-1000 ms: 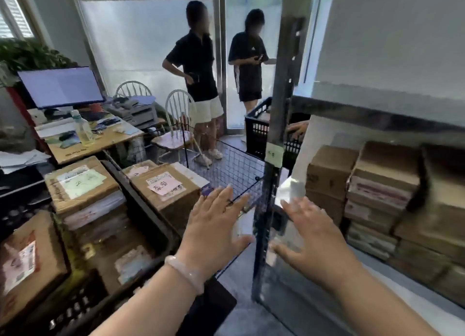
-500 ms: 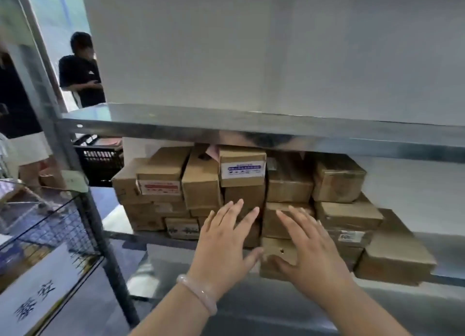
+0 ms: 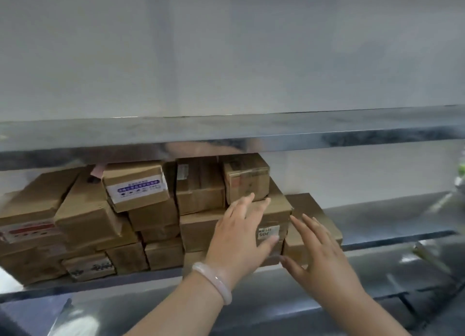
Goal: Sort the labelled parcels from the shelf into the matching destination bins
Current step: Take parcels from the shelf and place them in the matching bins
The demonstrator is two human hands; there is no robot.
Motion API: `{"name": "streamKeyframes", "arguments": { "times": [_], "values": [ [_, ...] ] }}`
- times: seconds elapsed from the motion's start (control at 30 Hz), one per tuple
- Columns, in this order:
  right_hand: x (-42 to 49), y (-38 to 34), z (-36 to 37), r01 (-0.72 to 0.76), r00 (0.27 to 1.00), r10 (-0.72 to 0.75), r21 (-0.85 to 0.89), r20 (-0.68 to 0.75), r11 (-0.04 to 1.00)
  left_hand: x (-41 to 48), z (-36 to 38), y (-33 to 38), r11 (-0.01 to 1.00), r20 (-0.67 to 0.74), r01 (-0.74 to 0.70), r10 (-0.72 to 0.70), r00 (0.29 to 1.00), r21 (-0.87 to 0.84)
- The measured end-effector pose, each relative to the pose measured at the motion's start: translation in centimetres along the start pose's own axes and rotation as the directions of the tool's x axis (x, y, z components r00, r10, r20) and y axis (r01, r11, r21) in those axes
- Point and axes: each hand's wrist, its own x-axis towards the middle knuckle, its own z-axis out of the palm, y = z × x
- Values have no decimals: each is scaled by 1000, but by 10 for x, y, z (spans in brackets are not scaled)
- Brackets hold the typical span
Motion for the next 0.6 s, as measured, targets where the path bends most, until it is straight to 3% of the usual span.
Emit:
{"name": "streamKeyframes", "arguments": {
  "times": [0.33, 0.43, 0.6],
  "values": [
    [52, 75, -21, -273, 959, 271, -23, -79, 962, 63, 67, 33, 956, 209, -290, 294, 933, -47],
    [63, 96, -17, -355, 934, 355, 4, -36, 935, 76, 88, 38, 943, 268, -324, 333, 904, -80],
    [77, 129, 0, -379, 924, 374, 66, 82, 923, 83, 121, 45, 948, 340, -313, 316, 886, -63]
  ]
}}
